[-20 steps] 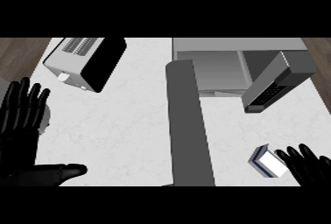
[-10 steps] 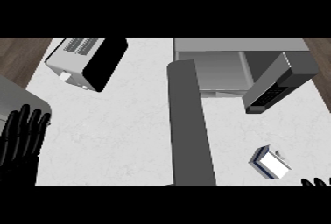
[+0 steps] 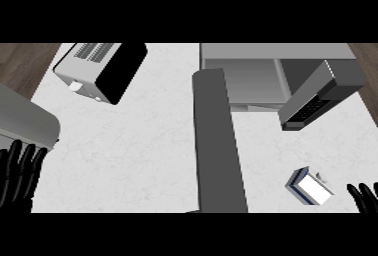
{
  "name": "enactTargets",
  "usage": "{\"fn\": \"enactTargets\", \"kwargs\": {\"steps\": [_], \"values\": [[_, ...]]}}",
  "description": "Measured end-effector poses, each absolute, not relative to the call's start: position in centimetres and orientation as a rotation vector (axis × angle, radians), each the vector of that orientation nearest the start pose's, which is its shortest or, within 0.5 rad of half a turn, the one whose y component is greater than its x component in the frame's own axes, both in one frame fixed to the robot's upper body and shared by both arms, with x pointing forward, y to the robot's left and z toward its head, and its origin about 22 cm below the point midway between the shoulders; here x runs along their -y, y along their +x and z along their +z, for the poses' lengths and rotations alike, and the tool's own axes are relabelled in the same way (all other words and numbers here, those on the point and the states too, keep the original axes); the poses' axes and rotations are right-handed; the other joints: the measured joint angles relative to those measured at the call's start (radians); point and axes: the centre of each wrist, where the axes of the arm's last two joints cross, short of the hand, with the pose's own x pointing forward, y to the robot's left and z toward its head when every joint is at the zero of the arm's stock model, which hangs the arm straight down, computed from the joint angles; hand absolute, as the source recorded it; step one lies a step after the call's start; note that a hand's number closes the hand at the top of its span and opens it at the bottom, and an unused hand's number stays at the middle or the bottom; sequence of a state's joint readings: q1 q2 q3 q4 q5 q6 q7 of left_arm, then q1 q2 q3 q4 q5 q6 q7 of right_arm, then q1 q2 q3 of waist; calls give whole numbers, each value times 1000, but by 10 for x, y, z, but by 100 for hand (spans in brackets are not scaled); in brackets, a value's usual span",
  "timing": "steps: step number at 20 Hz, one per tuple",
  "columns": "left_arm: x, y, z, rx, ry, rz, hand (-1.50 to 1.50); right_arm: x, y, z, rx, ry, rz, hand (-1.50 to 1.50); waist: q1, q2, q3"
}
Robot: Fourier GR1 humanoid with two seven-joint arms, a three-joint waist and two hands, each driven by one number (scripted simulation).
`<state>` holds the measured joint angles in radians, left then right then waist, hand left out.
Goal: Pick up the milk, place it into the microwave and close the microwave
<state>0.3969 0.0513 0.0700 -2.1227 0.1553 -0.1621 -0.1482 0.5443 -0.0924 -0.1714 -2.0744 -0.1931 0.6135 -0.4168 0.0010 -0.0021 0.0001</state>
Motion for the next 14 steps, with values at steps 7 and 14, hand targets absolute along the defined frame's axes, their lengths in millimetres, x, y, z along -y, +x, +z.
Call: {"fn": "enactTargets", "kwargs": {"steps": [7,14], "values": [[-274,129,60,1917,18,23,-150,315,123,17,1978,180,211,-150,1,1,0],[-269,121,63,1920,12,14,-150,336,143,-11,1946,83,191,-150,4,1,0]]}}
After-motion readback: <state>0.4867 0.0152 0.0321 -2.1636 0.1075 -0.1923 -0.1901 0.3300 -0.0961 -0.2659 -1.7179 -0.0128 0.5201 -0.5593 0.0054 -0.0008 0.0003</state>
